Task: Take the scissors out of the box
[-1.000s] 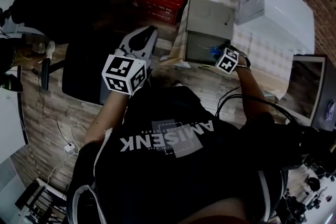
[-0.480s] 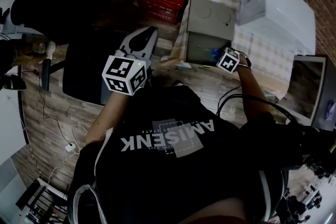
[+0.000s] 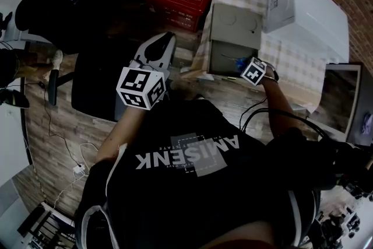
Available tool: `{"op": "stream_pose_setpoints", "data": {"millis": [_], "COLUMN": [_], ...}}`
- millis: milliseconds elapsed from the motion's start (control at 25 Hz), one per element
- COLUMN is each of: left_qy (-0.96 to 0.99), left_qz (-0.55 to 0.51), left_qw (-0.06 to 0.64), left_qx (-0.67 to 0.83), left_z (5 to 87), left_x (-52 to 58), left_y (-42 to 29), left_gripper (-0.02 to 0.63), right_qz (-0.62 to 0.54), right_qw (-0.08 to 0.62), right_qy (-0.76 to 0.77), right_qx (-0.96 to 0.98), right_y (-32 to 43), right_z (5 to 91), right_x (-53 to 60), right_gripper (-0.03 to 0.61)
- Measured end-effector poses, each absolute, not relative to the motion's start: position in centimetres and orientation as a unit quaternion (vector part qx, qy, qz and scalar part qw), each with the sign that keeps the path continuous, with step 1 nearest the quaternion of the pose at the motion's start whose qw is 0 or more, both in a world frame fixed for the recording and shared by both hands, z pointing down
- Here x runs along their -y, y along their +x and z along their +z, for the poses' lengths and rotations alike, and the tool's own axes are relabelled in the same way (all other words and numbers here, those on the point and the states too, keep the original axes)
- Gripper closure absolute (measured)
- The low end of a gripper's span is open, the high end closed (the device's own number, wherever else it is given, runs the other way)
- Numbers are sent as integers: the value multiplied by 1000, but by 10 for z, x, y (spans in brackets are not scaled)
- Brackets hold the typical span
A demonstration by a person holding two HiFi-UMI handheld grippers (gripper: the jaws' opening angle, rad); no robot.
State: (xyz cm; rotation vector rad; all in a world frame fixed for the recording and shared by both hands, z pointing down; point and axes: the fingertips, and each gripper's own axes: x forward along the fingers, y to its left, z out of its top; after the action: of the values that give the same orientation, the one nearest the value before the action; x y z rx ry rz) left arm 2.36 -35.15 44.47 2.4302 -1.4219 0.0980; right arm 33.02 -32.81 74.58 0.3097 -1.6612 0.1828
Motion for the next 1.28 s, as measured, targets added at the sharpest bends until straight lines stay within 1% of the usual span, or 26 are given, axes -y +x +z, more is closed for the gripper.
{"op": "stream_pose_setpoints", "data": {"millis": [400,840,880,1000,1280], "left_qy": [854,864,866,874,893], "left_qz": [39,29,27,17,15], "left_qw": [168,158,158,160,162], "left_qx": [491,477,474,459,420], "left_z": [445,437,436,433,432], "left_x": [349,364,365,373,386], "left_y": [7,-9,-9,-7,7], "left_gripper": [574,574,583,589,589], "right_qz": [97,112,113,106,112], "right_qw": [655,603,597,586,546], "right_qy": [202,277,280,292,343], "right_qx": [721,740,743,748,756], "right_y": [332,309,304,291,287], "right_z": [741,713,706,680,651], "right_x": [330,331,331,333,332], "right_gripper": [461,462,462,462,463]}}
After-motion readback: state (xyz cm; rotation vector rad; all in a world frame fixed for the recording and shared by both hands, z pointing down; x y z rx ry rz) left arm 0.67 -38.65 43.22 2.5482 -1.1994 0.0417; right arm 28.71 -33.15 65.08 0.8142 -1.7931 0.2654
